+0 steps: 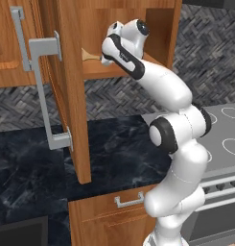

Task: Organize the utensils by type. Pick up the wooden spoons from the counter and place them in the open cabinet. Then pick up the metallic utensils from the counter and place them in the open drawer.

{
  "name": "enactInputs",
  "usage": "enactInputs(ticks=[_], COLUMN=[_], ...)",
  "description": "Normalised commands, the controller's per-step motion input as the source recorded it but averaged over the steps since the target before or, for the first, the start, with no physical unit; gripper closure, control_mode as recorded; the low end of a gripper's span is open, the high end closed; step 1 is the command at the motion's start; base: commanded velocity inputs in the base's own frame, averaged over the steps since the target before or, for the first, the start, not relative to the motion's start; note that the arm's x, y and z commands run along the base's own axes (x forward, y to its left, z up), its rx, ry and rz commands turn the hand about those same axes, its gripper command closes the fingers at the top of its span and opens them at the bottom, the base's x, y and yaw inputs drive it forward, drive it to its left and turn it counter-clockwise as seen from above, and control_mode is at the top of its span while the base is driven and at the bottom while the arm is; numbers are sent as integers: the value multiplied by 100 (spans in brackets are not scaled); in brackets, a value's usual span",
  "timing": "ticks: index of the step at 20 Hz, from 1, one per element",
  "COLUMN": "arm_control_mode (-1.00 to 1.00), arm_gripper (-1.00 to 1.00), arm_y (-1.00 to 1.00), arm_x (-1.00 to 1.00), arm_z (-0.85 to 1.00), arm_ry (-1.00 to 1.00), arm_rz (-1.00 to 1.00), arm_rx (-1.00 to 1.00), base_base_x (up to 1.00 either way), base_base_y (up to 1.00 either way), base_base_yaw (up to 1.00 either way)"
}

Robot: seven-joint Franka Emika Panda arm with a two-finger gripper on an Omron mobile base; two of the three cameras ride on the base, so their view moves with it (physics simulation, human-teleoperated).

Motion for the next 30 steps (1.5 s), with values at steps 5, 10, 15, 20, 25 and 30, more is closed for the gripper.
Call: enactInputs(ticks=[5,10,15,20,25,30], arm_control_mode=[-100,-100,-100,-100,-100,-100], arm_gripper=[-100,-100,-100,-100,-100,-100], arm_y=[0,0,-6,-20,-18,-11], arm_x=[-19,-41,-63,-54,-69,-90], arm_z=[1,1,7,24,19,11], arm_ry=[0,0,-3,-4,0,0], arm_rz=[0,0,0,0,0,-3], arm_rx=[22,16,12,8,9,13], base_base_x=[0,0,0,0,0,0], base_base_y=[0,0,0,0,0,0], base_base_yaw=[0,0,0,0,0,0])
